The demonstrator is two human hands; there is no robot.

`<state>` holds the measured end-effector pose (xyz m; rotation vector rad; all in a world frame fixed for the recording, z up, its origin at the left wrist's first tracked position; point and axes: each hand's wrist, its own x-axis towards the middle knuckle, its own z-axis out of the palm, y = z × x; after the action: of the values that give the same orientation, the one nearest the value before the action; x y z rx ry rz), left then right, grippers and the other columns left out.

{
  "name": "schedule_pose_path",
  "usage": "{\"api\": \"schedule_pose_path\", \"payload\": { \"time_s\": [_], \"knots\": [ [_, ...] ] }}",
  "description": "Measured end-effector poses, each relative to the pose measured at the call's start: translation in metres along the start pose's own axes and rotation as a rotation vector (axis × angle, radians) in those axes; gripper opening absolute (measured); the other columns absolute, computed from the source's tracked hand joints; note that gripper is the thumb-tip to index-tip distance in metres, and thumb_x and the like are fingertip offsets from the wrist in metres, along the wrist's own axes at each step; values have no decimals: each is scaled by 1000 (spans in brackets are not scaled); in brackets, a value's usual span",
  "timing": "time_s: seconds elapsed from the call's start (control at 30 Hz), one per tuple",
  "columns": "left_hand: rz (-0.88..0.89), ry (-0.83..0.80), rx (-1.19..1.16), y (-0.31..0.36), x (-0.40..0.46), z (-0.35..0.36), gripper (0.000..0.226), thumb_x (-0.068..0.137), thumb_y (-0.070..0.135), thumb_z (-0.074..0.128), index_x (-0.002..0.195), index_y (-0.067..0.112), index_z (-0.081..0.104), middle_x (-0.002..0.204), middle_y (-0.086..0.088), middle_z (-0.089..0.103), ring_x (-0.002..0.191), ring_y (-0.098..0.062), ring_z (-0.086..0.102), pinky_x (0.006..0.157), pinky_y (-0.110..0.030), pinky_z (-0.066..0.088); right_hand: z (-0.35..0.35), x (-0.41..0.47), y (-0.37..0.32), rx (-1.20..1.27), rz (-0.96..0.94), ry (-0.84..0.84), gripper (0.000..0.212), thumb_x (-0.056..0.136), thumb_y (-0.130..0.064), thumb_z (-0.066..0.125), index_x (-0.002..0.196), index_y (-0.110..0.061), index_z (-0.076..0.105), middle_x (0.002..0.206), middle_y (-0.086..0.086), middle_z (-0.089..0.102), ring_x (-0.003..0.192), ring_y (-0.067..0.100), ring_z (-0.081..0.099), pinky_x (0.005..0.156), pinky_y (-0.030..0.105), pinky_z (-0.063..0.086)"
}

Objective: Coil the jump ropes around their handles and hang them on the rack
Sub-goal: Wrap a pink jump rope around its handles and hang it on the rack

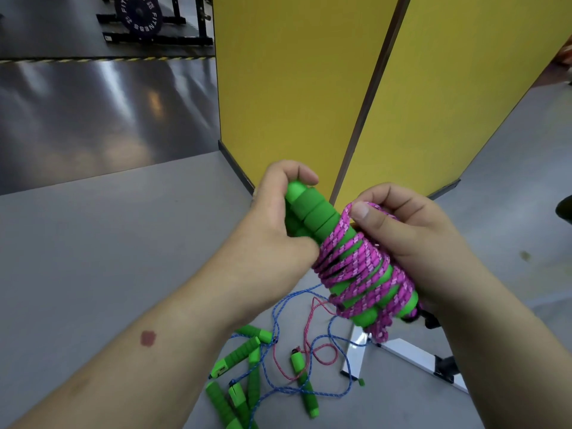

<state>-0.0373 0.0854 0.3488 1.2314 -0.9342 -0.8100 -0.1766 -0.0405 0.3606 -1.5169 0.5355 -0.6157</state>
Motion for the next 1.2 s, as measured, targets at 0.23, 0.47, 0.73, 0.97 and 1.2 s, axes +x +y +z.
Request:
{"api": "schedule_pose_path", "payload": {
  "time_s": [0.23,0.47,0.73,0.97,1.2],
  "knots": [
    [38,172,-308,0,-3,18,43,68,18,80,92,36,50,96,-11,51,80,-20,56,69,-38,48,15,-5,0,7,-99,-5,13,84,-22,76,84,-13,68,82,16,70,76,29,68,72,47,56],
    [-14,246,-591,0,4,13,61,58,-14,56,104,26,51,117,-10,59,97,-22,55,72,-29,52,19,-5,2,54,-18,-60,10,79,-14,77,81,-8,69,70,9,67,57,14,61,54,21,50],
    [-93,136,-539,1,1,8,60,60,-7,49,113,17,64,106,-24,68,96,-33,66,79,-41,58,7,1,-1,86,14,-78,7,74,-15,74,81,-13,74,82,14,72,76,26,69,73,39,59],
    [-85,125,-443,-4,0,13,65,62,-4,44,120,19,64,113,-25,69,95,-33,61,87,-49,49,9,2,1,37,-5,16,14,78,-7,70,80,-20,74,74,10,67,69,23,61,77,49,51],
    [-11,158,-123,-6,-4,16,36,79,20,64,112,34,61,92,-4,68,82,-23,66,76,-50,56,16,-3,-2,11,-11,47,18,84,-1,70,80,-19,71,70,6,65,63,21,63,75,50,52]
  ]
}}
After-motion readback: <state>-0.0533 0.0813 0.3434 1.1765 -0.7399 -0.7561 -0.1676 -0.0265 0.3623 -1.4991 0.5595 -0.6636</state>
